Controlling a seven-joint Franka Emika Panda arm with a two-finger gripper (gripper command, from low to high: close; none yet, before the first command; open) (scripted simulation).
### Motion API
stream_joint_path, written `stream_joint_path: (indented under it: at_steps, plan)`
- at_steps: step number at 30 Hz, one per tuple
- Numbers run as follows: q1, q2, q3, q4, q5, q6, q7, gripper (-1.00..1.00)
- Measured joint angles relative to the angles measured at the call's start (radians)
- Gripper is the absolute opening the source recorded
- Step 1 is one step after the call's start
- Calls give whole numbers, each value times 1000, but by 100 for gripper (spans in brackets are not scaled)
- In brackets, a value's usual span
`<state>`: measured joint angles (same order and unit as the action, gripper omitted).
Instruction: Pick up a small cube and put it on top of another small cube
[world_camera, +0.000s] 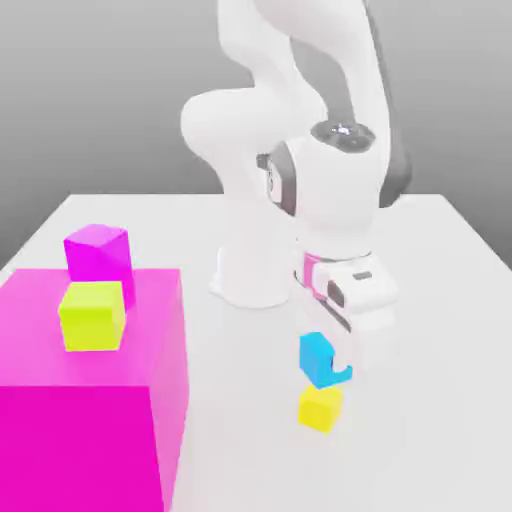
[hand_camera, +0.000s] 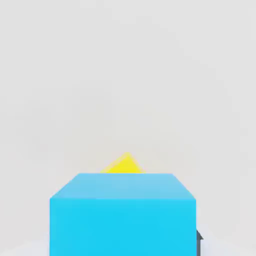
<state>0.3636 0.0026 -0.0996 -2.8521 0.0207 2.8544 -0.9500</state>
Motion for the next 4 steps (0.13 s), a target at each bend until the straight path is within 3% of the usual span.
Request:
stream_joint_path:
  at_steps: [1, 2, 4]
  plan:
    - [0, 29, 1, 0, 8, 28, -6, -100]
    - [-1, 56, 2, 1, 14, 54, -10, 100]
    - [-1, 56, 2, 1, 14, 54, -10, 100]
